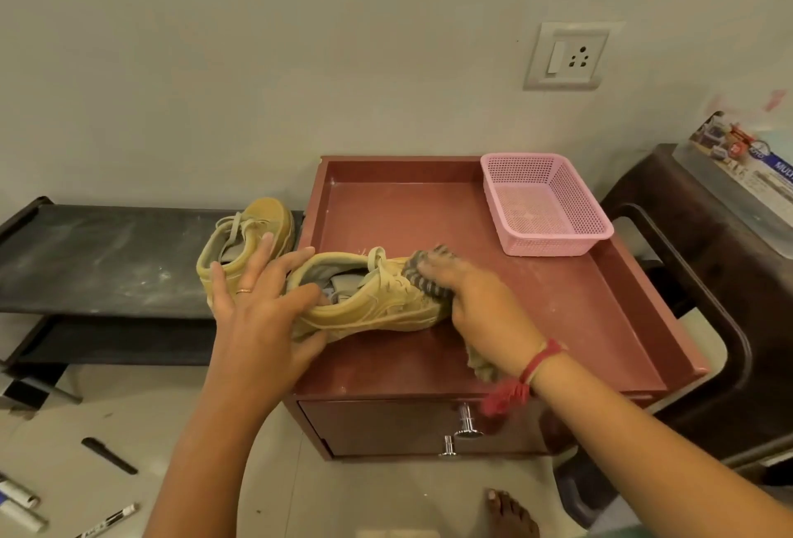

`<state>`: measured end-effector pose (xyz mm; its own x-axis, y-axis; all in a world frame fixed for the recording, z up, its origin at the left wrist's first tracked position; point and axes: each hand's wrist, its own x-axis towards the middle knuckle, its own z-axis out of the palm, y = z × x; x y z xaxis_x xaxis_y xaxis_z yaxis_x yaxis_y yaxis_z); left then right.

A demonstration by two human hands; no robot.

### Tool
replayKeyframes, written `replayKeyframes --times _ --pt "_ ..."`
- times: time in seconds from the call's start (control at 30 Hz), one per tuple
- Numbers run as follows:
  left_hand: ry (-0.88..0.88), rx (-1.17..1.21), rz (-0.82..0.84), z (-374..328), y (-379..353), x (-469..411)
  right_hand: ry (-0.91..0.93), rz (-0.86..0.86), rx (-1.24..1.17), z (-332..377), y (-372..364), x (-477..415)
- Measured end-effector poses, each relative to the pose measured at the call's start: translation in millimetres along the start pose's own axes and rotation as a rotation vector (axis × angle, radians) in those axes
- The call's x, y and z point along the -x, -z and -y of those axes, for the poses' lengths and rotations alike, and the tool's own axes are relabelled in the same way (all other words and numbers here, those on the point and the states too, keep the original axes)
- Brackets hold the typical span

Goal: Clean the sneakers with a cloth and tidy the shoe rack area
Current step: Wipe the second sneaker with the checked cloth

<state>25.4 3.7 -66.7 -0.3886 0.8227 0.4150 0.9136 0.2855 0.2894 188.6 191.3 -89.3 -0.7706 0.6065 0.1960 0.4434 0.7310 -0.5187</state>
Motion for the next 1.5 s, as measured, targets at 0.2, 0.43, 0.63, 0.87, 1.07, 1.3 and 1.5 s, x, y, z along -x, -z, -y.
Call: replayKeyframes --times 0.2,0.43,0.63,0.87,1.07,1.3,1.5 --pt "0.041 0.036 -0.01 -1.3 1.3 -1.5 -0.283 -0.014 0.067 -38.0 6.7 -8.1" --pt "0.041 0.071 0.012 1.9 0.4 -3.3 -0.091 0.034 0.189 -23.7 -7.6 9.5" --pt "0.04 0.08 0.023 1.0 1.3 -3.4 -0.203 -0.084 0.105 -41.2 -0.7 1.5" --pt "0.047 0.129 0.028 1.6 1.1 -3.4 -0.213 0.04 0.11 -38.7 -12.6 8.4" --pt "0.05 0.093 0.018 3.1 -0.5 -4.3 -0.065 -0.091 0.145 -18.2 -14.6 10.4" --pt "0.048 0.094 0.037 3.7 -1.4 -3.8 -0.209 0.028 0.222 -43.7 -5.7 -7.5" --pt "0.07 0.189 -0.062 -0.9 1.8 -3.3 -0.169 -0.323 -0.016 -23.3 35.2 -17.0"
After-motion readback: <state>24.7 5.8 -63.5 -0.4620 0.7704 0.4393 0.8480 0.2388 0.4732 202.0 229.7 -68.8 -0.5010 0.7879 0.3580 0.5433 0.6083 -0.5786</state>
